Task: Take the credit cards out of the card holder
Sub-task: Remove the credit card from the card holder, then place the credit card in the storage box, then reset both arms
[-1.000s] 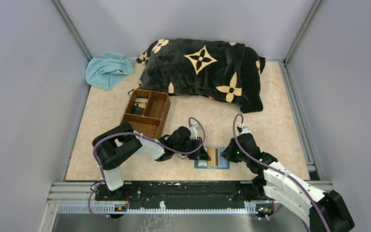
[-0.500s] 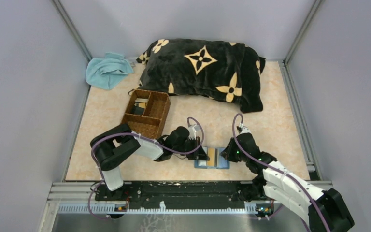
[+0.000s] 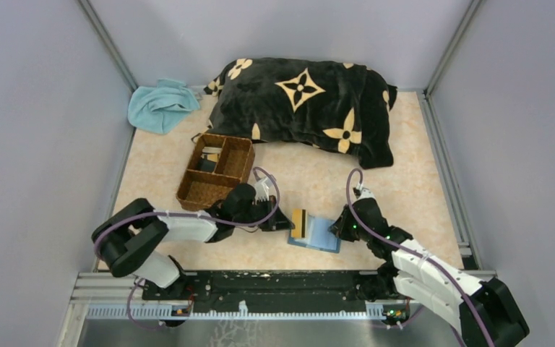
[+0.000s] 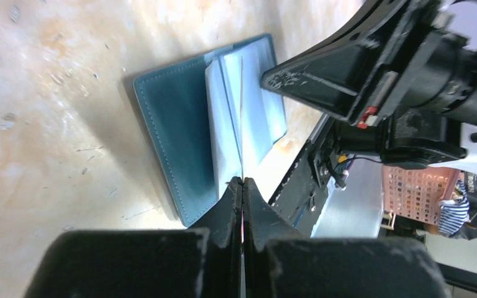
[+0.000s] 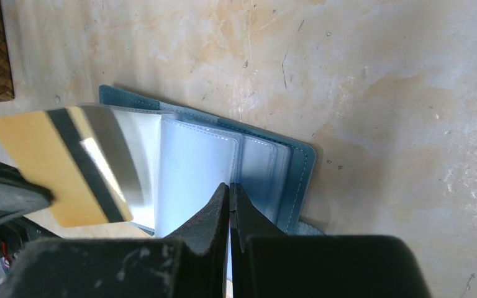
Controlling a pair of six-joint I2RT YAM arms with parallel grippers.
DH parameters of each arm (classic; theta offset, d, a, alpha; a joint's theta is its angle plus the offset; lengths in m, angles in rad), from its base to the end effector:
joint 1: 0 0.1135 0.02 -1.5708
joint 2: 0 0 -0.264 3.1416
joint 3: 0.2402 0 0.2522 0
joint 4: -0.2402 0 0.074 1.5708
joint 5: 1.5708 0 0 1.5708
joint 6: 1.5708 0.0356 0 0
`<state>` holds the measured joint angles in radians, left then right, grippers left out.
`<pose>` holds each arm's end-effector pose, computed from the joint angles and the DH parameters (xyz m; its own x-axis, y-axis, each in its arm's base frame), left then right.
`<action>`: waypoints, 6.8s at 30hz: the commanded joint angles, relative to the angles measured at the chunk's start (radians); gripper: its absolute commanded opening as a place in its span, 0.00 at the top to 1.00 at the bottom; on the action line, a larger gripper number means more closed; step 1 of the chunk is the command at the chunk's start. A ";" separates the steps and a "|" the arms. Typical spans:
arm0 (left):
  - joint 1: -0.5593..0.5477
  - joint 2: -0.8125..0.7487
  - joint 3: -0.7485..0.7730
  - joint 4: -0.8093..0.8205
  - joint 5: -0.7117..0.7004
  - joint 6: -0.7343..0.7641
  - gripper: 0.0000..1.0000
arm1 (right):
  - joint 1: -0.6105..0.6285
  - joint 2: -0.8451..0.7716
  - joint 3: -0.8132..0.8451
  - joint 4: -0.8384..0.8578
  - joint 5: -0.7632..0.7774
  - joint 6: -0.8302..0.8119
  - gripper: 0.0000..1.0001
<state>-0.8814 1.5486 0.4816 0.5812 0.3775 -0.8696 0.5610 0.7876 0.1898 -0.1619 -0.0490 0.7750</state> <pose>0.1677 -0.2241 0.1419 -0.8981 -0.0272 -0.4390 0.3696 0.4945 -0.7867 0.1256 0.0810 0.1369 -0.8095 0.3168 -0.4944 0.0069 0.8471 0.5314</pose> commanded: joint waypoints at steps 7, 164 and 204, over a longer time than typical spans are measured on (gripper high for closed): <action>0.100 -0.335 -0.043 -0.100 -0.019 0.062 1.00 | 0.004 -0.207 0.009 0.135 -0.147 -0.054 0.85; 0.115 -1.206 0.005 -1.116 -0.829 0.134 0.07 | 0.344 1.347 1.507 0.041 -0.159 -0.858 1.00; 0.114 -1.158 0.059 -1.174 -0.746 0.088 0.06 | 0.351 0.802 1.150 0.238 -0.113 -0.734 0.62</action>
<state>-0.7696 0.3748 0.4732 -0.5331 -0.4110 -0.7494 0.9516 1.7126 1.4242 -0.0517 -0.1413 -0.0502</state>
